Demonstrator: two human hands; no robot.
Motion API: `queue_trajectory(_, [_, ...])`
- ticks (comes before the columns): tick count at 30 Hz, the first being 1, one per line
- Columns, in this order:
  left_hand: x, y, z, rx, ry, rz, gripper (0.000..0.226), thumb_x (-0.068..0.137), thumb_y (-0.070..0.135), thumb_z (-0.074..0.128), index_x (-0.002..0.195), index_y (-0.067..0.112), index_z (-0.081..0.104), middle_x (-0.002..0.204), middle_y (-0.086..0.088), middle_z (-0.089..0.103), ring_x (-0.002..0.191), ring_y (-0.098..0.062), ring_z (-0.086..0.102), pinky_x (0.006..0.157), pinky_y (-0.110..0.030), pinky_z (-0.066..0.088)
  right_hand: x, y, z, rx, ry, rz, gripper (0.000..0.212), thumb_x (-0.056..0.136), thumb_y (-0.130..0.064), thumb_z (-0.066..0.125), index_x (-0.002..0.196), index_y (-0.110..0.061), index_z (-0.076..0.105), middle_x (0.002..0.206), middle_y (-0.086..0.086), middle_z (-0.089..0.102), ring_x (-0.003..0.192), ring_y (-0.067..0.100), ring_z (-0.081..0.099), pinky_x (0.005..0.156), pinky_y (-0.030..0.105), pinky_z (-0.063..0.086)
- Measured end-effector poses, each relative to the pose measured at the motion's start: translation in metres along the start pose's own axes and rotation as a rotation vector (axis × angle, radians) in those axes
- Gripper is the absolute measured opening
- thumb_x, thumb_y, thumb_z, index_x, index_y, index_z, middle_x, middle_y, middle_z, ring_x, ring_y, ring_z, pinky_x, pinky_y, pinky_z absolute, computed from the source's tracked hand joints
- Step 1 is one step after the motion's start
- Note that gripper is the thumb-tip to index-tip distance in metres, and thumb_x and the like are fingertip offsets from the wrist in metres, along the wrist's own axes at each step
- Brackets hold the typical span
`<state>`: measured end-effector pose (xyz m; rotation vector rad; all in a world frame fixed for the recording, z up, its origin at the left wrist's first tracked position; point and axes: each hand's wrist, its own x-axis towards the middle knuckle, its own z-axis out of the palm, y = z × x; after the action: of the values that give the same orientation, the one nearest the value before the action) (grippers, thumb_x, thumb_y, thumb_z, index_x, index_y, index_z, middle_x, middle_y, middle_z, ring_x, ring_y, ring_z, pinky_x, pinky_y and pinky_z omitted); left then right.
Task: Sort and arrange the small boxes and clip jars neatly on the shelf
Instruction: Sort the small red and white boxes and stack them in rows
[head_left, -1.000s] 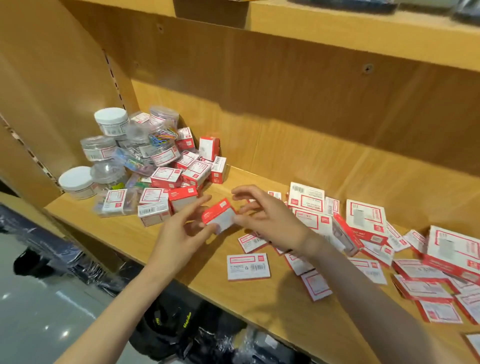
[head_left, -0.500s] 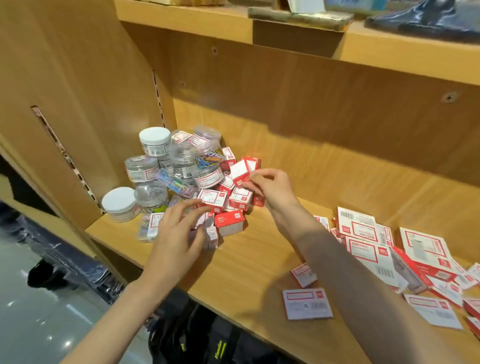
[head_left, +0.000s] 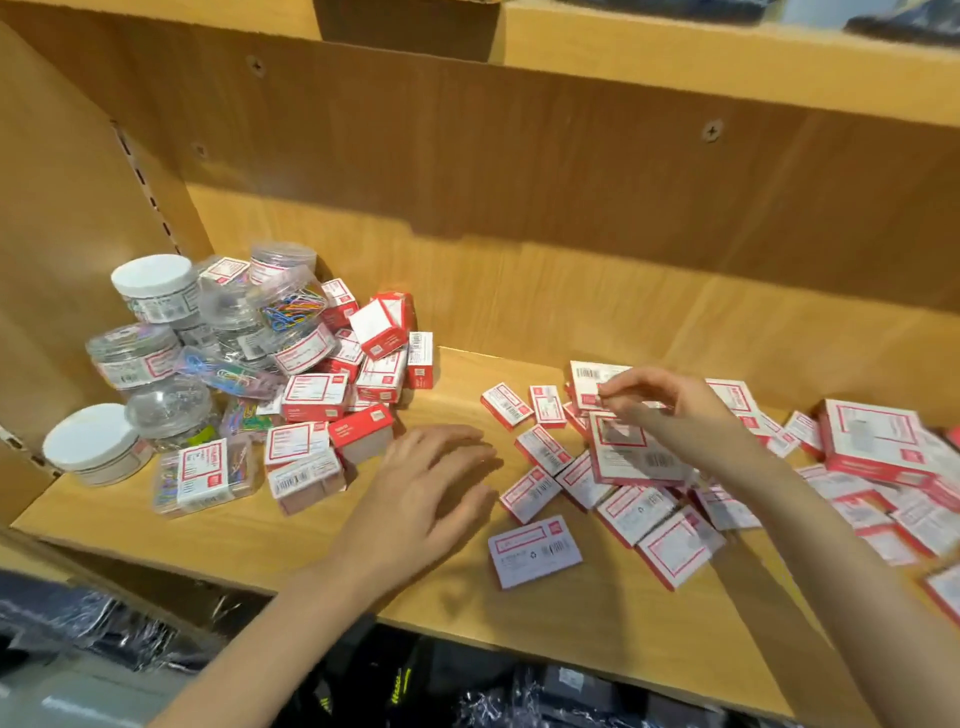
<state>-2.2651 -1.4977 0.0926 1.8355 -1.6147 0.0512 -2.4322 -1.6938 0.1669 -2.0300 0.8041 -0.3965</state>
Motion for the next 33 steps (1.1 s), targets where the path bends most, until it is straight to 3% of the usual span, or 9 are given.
queue_trajectory(3, [0.005,0.012,0.018,-0.073,-0.216,0.05,0.057,0.082,0.066,0.041,0.129,0.032,0.045,0.134,0.01,0.042,0.123,-0.006,0.031,0.1,-0.029,0.029,-0.027,0.034,-0.015,-0.456,-0.137,-0.072,0.043,0.076,-0.035,0.071,0.116,-0.025,0.056,0.126,-0.003,0.05,0.115,0.012,0.044,0.093,0.013,0.035])
queue_trajectory(7, [0.004,0.016,0.045,0.041,-0.358,0.129,0.066,0.073,0.07,0.046,0.132,0.04,0.04,0.145,0.008,0.034,0.126,-0.01,0.025,0.102,-0.038,0.03,-0.034,0.063,-0.009,-0.686,-0.13,-0.096,0.069,0.077,-0.051,0.064,0.137,-0.033,0.034,0.153,-0.004,0.016,0.143,0.017,0.001,0.114,0.04,0.01])
queue_trajectory(11, [0.008,0.019,0.048,-0.012,-0.162,0.034,0.055,0.071,0.053,0.055,0.119,0.026,0.056,0.131,0.003,0.05,0.115,-0.013,0.041,0.093,-0.043,0.043,-0.023,0.064,-0.011,-0.655,-0.031,-0.201,0.062,0.071,-0.049,0.071,0.123,-0.026,0.046,0.129,-0.005,0.041,0.124,0.017,0.033,0.098,0.03,0.031])
queue_trajectory(17, [0.015,0.044,0.041,-0.348,0.09,-0.316,0.046,0.067,0.043,0.061,0.109,0.034,0.047,0.108,0.009,0.055,0.098,-0.002,0.054,0.08,-0.014,0.043,-0.023,0.052,-0.036,-0.065,0.21,-0.056,0.045,0.062,-0.035,0.081,0.094,-0.021,0.052,0.092,-0.012,0.054,0.083,0.006,0.051,0.058,0.01,0.038])
queue_trajectory(20, [0.026,0.055,0.047,-0.264,0.179,-0.357,0.048,0.074,0.027,0.067,0.117,0.025,0.044,0.113,0.003,0.052,0.104,-0.01,0.053,0.085,-0.028,0.044,-0.011,0.062,-0.065,-0.048,0.429,0.004,0.043,0.065,-0.045,0.076,0.088,-0.017,0.051,0.09,-0.001,0.058,0.086,0.017,0.055,0.07,0.028,0.042])
queue_trajectory(23, [0.033,0.07,0.061,-0.104,0.117,-0.31,0.049,0.08,0.024,0.066,0.122,0.013,0.045,0.118,0.0,0.048,0.109,-0.016,0.046,0.086,-0.022,0.033,-0.005,0.075,-0.083,-0.283,0.468,0.029,0.049,0.063,-0.056,0.073,0.086,-0.019,0.05,0.098,0.007,0.055,0.095,0.026,0.05,0.081,0.041,0.041])
queue_trajectory(27, [0.033,0.08,0.08,0.034,0.059,-0.327,0.047,0.088,0.042,0.047,0.128,0.019,0.046,0.13,0.002,0.046,0.121,-0.016,0.04,0.095,-0.027,0.027,-0.01,0.099,-0.081,-0.55,0.258,-0.047,0.037,0.076,-0.037,0.071,0.102,-0.014,0.059,0.117,0.011,0.051,0.113,0.026,0.039,0.092,0.033,0.028])
queue_trajectory(30, [0.036,0.085,0.082,0.158,0.092,-0.276,0.05,0.087,0.043,0.031,0.124,0.018,0.053,0.13,-0.001,0.049,0.123,-0.013,0.034,0.098,-0.024,0.016,-0.021,0.107,-0.093,-0.462,0.313,-0.088,0.029,0.083,-0.025,0.066,0.109,-0.012,0.065,0.13,0.014,0.048,0.123,0.029,0.038,0.101,0.032,0.025])
queue_trajectory(33, [0.047,0.097,0.085,0.108,0.136,-0.209,0.04,0.089,0.033,0.035,0.116,0.015,0.058,0.124,-0.002,0.053,0.118,-0.012,0.037,0.098,-0.021,0.017,-0.04,0.116,-0.128,-0.462,0.36,-0.129,0.019,0.085,-0.013,0.063,0.103,-0.008,0.066,0.115,0.014,0.059,0.11,0.032,0.05,0.094,0.034,0.032])
